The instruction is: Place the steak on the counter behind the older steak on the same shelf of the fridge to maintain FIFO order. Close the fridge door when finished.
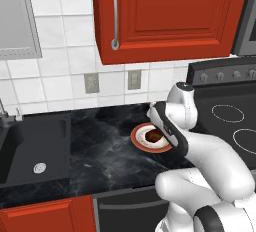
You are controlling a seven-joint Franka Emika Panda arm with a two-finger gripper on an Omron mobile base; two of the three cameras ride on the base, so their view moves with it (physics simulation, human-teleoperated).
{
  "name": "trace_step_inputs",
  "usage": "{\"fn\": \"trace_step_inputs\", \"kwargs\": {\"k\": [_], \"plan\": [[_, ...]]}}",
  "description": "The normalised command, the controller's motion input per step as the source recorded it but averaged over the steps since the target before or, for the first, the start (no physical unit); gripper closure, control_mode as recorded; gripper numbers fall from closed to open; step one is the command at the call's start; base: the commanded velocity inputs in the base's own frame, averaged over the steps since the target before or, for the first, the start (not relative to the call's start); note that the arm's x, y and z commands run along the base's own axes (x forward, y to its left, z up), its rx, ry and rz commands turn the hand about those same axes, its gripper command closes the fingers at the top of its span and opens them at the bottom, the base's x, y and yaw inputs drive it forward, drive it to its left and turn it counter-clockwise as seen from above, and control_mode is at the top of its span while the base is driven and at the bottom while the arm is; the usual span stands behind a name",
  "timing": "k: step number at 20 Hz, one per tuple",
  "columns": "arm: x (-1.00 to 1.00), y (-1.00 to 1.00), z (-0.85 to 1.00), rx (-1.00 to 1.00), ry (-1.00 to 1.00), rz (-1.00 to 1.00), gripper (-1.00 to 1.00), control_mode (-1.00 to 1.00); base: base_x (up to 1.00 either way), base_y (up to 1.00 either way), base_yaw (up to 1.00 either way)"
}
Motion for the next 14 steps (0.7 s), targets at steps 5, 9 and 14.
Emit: {"fn": "trace_step_inputs", "kwargs": {"k": [5, 9, 14], "plan": [[0.49, -0.11, -0.15, 0.12, 0.00, -0.18, -1.00, -1.00, 0.00, 0.00, 0.00], [0.50, -0.19, -0.08, 0.08, 0.02, -0.03, -1.00, -1.00, 0.00, 0.00, 0.00], [0.27, -0.26, -0.03, 0.04, 0.02, 0.00, -1.00, -1.00, 0.00, 0.00, 0.00]]}}
